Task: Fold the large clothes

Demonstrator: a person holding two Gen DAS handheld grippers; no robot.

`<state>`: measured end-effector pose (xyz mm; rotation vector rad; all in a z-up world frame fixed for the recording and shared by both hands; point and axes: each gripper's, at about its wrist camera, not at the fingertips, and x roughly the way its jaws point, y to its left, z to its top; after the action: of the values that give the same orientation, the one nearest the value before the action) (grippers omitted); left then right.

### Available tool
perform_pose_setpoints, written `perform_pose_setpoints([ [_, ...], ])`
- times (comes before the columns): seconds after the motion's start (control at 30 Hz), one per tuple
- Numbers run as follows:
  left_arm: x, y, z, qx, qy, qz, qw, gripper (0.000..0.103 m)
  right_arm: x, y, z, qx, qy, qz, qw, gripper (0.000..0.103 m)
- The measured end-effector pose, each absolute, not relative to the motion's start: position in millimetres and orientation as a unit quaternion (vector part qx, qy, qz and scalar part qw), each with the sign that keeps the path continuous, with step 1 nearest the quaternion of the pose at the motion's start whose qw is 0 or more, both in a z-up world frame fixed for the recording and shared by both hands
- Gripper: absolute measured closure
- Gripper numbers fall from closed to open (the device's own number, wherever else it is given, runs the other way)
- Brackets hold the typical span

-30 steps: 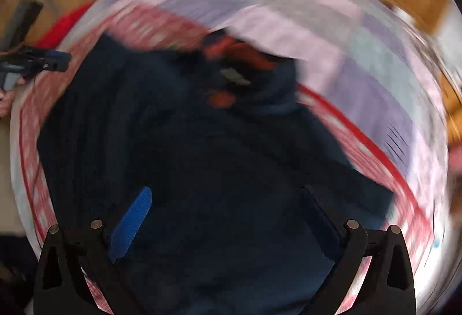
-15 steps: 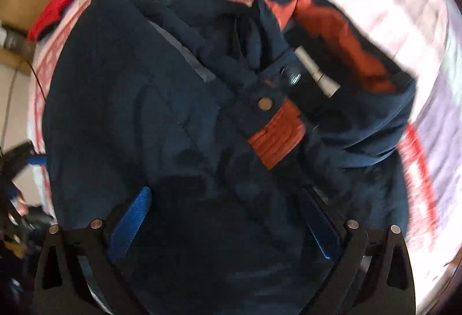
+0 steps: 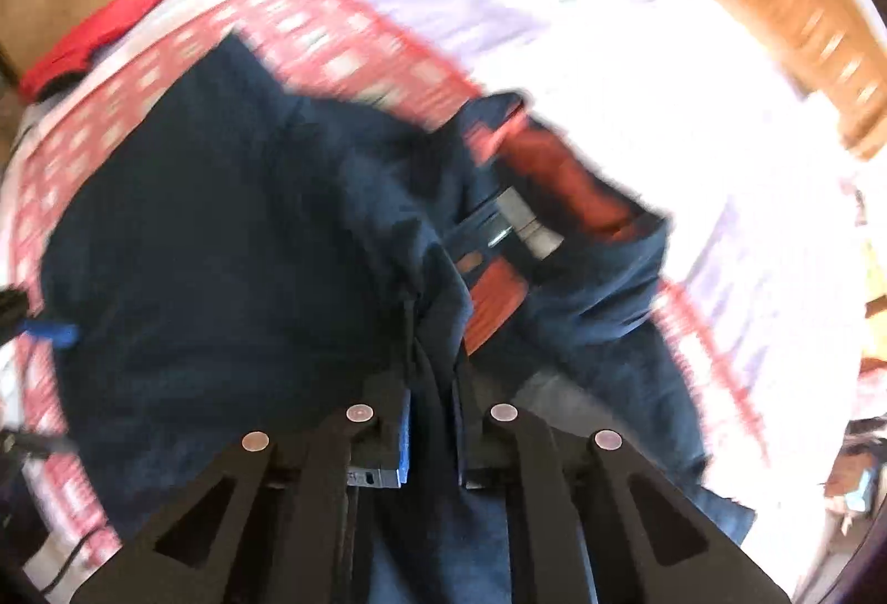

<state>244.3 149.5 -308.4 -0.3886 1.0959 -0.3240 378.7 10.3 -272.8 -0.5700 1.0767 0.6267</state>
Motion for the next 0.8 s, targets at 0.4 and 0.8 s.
perform_pose_setpoints([
  [0.4, 317, 131, -323, -0.132, 0.493, -0.134, 0.849, 0.014, 440, -5, -297, -0.212, 0.520, 0.214, 0.799, 0.103],
  [0.8, 347, 115, -343, -0.108, 0.472, -0.122, 0.866, 0.003, 267, -49, -309, -0.075, 0.567, 0.181, 0.800, 0.097],
])
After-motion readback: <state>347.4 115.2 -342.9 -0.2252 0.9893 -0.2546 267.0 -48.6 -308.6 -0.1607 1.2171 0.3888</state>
